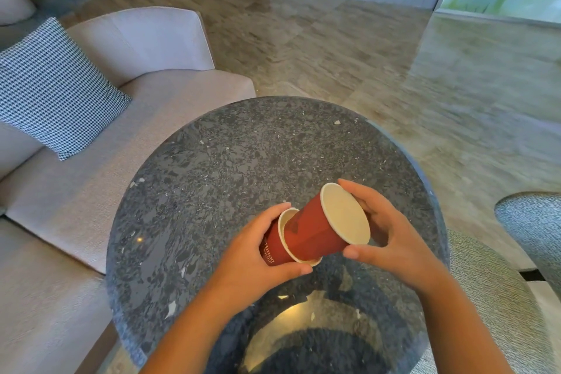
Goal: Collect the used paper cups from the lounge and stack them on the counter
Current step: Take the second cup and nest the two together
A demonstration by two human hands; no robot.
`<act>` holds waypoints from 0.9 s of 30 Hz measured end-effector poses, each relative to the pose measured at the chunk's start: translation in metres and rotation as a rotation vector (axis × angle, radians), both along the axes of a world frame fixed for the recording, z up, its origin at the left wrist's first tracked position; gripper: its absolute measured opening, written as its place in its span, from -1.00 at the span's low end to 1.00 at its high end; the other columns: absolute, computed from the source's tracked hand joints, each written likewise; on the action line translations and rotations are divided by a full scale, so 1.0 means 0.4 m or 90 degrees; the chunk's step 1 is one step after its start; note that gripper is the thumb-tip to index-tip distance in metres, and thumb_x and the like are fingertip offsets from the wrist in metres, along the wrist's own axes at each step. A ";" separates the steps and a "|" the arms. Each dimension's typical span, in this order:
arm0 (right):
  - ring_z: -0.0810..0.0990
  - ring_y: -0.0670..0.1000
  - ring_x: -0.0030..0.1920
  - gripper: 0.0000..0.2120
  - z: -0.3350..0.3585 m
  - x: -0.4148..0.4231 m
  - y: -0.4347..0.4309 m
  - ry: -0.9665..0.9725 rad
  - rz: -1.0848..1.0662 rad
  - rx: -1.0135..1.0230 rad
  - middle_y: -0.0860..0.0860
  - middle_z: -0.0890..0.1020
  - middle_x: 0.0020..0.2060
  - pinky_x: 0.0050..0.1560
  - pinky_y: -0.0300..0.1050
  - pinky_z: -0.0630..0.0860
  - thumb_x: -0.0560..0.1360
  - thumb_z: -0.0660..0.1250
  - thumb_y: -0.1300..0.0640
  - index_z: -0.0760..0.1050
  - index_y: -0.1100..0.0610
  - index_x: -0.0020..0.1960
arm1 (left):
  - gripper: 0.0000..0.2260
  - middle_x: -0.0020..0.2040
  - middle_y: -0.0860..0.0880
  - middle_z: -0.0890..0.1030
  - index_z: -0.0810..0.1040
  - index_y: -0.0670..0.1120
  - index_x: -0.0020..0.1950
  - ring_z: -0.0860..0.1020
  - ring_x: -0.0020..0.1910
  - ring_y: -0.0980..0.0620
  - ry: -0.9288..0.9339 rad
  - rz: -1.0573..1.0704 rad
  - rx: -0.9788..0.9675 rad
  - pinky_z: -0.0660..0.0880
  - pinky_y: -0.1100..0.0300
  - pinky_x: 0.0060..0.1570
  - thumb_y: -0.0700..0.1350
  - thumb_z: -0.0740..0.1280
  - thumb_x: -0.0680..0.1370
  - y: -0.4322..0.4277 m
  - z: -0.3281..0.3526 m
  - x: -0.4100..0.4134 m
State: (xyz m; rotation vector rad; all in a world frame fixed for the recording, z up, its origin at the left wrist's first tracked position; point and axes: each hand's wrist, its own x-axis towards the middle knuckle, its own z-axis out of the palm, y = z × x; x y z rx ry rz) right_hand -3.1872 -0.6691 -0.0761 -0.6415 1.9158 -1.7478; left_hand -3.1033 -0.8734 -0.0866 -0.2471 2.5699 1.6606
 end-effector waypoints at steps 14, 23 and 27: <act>0.51 -0.06 0.14 -0.39 -0.017 0.001 0.009 0.018 0.054 0.074 -0.12 0.56 0.11 0.11 -0.06 0.45 0.27 0.49 0.06 0.37 -0.07 0.27 | -0.28 0.14 0.37 0.48 0.32 0.47 0.18 0.46 0.15 0.34 -0.005 -0.017 0.038 0.48 0.17 0.18 0.27 0.52 0.07 0.032 0.032 -0.019; 0.52 0.04 0.12 -0.42 -0.028 0.021 0.012 -0.004 0.025 0.052 -0.02 0.54 0.13 0.05 0.05 0.49 0.29 0.48 0.05 0.39 -0.04 0.27 | -0.28 0.17 0.33 0.51 0.38 0.44 0.18 0.48 0.17 0.27 0.011 -0.024 0.059 0.49 0.14 0.16 0.26 0.54 0.07 0.049 0.037 -0.026; 0.54 0.04 0.09 -0.43 -0.026 0.039 0.013 -0.010 -0.011 0.026 0.01 0.56 0.11 0.02 -0.05 0.49 0.26 0.49 0.10 0.43 -0.01 0.24 | -0.29 0.17 0.39 0.47 0.35 0.50 0.17 0.46 0.16 0.34 0.014 -0.040 0.053 0.47 0.34 0.05 0.32 0.52 0.06 0.050 0.042 -0.019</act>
